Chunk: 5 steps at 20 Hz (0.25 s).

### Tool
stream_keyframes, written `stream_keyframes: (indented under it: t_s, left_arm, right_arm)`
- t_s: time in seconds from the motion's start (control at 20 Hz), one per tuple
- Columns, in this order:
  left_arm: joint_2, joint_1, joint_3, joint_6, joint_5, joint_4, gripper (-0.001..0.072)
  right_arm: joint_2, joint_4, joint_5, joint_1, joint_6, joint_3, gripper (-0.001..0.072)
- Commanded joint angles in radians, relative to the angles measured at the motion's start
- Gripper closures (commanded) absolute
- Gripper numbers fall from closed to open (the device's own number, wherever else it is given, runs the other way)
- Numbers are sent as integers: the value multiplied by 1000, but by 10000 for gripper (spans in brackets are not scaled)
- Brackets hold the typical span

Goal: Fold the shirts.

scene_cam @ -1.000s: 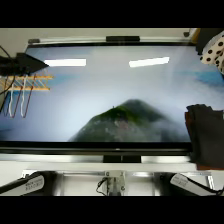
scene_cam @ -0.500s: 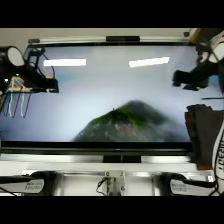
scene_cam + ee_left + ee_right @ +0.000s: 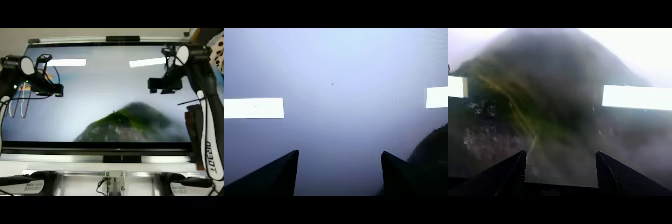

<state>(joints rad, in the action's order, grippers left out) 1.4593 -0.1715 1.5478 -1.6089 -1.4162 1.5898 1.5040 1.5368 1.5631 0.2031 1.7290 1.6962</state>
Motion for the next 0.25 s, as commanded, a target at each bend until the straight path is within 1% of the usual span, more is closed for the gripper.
stream_keyframes:
  t_s: [0.0, 0.2]
  left_arm:
    - [-5, -2, -6, 3, 26, -2, 87]
    - [-15, -2, -6, 0, 26, -22, 87]
  right_arm:
    - [2, -10, 4, 22, 2, 1, 158]
    - [2, -9, 4, 22, 2, 1, 158]
